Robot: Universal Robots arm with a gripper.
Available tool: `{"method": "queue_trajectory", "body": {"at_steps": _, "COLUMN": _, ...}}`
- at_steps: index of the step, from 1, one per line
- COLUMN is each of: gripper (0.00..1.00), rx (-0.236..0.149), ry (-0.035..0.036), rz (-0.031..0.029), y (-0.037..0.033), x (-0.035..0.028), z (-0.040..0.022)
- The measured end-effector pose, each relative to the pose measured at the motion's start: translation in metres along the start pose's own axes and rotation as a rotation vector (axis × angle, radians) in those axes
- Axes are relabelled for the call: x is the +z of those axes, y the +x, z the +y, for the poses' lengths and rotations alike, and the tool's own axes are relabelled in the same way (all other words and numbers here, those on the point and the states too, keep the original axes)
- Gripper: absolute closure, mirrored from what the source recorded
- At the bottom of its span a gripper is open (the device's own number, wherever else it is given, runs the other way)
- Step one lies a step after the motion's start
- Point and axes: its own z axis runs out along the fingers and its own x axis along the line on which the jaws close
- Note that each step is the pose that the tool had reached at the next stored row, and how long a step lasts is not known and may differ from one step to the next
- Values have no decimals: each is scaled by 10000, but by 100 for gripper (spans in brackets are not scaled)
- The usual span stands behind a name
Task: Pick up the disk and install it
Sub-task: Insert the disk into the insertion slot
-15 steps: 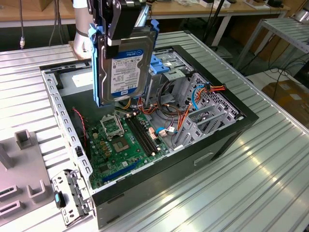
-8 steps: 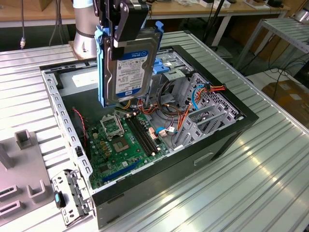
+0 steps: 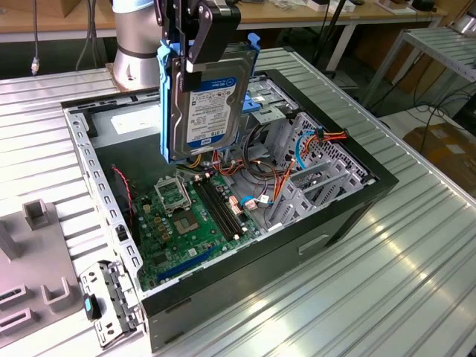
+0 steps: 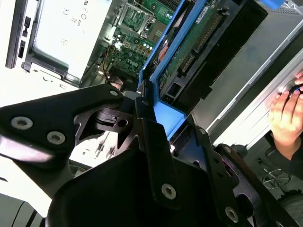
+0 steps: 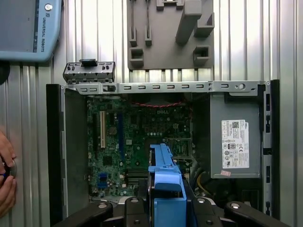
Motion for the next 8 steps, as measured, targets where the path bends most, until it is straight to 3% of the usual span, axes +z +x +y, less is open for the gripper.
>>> {"method": "queue_trajectory", "body": {"at_steps": 8, "gripper": 63, "rx": 0, "ry": 1, "rz": 0, "y": -1, "x": 0, "z": -3}}
